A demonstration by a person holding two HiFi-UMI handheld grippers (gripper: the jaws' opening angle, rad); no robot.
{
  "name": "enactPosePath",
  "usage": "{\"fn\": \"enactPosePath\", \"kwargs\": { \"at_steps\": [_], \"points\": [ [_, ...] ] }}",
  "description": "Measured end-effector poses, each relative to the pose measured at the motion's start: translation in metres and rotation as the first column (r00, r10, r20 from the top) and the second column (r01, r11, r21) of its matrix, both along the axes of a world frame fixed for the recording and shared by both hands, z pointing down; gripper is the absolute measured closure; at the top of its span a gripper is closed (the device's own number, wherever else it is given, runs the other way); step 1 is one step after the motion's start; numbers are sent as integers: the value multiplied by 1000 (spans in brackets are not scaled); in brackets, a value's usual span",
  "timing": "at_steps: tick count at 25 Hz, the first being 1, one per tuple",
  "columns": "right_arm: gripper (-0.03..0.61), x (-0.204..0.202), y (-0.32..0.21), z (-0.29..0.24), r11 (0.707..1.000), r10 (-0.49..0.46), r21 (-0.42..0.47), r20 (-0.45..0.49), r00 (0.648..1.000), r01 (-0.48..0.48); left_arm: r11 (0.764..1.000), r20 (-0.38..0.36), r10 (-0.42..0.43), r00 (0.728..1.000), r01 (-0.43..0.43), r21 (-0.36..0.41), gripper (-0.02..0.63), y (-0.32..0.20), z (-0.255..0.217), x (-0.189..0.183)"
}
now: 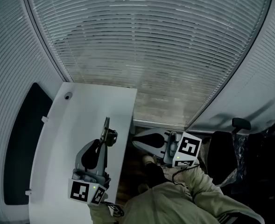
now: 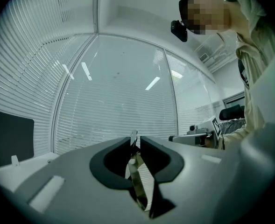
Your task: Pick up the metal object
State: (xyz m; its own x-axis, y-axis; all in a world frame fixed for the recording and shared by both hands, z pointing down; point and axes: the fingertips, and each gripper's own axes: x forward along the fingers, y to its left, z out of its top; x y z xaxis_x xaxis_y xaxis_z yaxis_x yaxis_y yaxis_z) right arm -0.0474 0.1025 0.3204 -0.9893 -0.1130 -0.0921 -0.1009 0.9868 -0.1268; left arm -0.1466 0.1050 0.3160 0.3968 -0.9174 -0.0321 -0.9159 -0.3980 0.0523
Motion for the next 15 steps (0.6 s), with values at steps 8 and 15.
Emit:
{"fn": "enactPosePath", "kwargs": {
  "at_steps": [8, 15],
  "points": [
    [575, 16, 41, -16, 999, 7, 41, -2, 1000, -7, 999, -16, 4, 1000, -4, 34, 541, 44, -14, 16],
    [575, 33, 61, -25, 996, -15, 90, -21, 1000, 17, 998, -12, -9, 1000, 10, 55, 541, 62, -29, 32]
  ]
}}
